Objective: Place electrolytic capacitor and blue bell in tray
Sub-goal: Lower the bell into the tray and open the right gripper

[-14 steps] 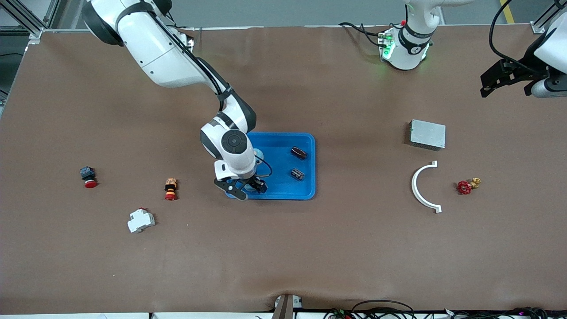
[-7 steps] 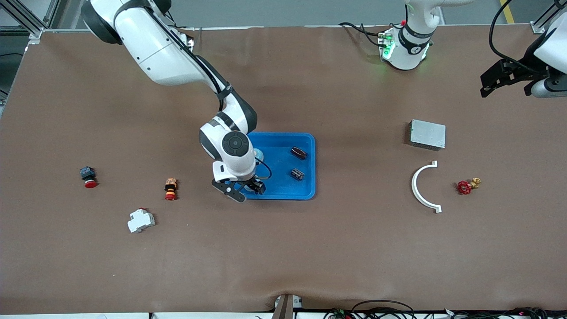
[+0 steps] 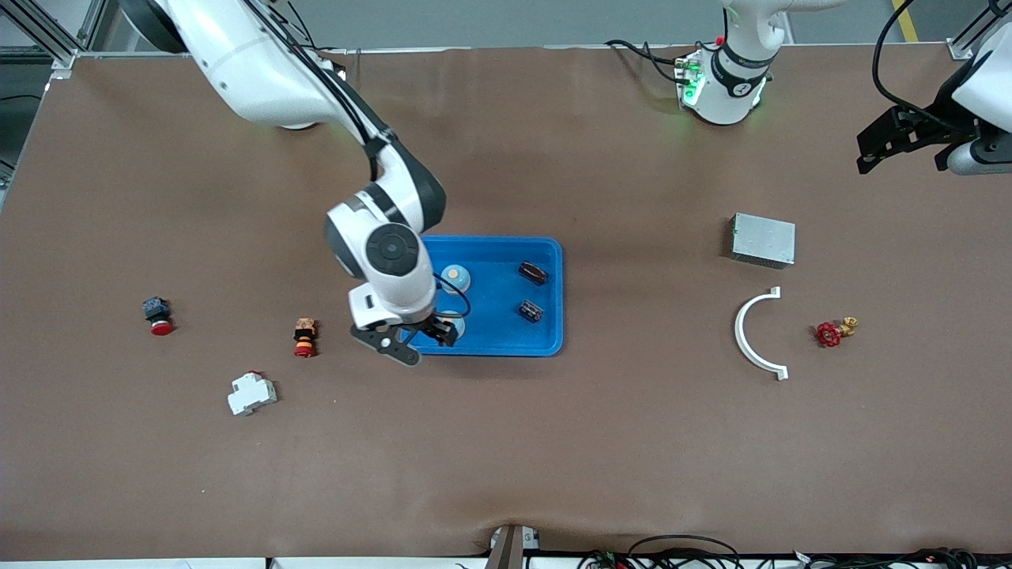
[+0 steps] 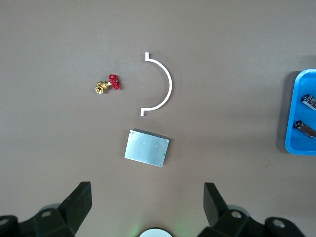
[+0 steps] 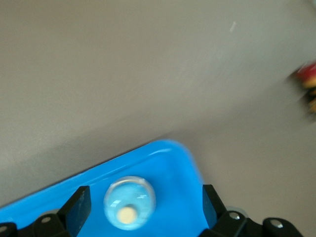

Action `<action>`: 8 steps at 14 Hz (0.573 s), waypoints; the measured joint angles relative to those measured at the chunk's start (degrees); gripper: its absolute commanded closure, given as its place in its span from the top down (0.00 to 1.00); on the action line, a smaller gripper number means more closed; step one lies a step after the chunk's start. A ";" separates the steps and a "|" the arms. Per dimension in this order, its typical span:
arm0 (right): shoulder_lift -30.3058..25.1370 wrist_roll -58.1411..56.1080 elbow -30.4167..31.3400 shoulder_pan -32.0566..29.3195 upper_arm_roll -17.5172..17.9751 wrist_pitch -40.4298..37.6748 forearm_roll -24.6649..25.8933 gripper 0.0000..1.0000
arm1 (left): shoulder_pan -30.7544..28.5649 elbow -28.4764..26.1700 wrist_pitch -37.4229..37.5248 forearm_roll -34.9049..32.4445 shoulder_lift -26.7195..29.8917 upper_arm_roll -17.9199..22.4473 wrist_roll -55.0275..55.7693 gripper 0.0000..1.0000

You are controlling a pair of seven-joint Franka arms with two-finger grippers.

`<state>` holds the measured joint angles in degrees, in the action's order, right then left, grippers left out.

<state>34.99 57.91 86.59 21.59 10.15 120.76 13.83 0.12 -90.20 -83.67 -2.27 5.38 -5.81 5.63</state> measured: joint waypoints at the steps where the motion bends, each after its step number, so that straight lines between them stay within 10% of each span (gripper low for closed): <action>1: -3.27 -6.32 1.48 -2.20 -0.07 -1.84 -0.09 1.00 | 0.00 -0.02 0.00 0.00 0.00 0.00 0.00 1.00; 8: -20.22 -42.09 7.09 -21.18 -0.19 -12.96 -2.90 1.00 | 0.07 -0.05 0.00 0.00 0.00 -0.03 0.00 1.00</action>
<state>14.77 15.82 93.68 0.41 9.96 107.79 10.92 0.18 -90.25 -83.67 -2.27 5.38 -5.84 5.63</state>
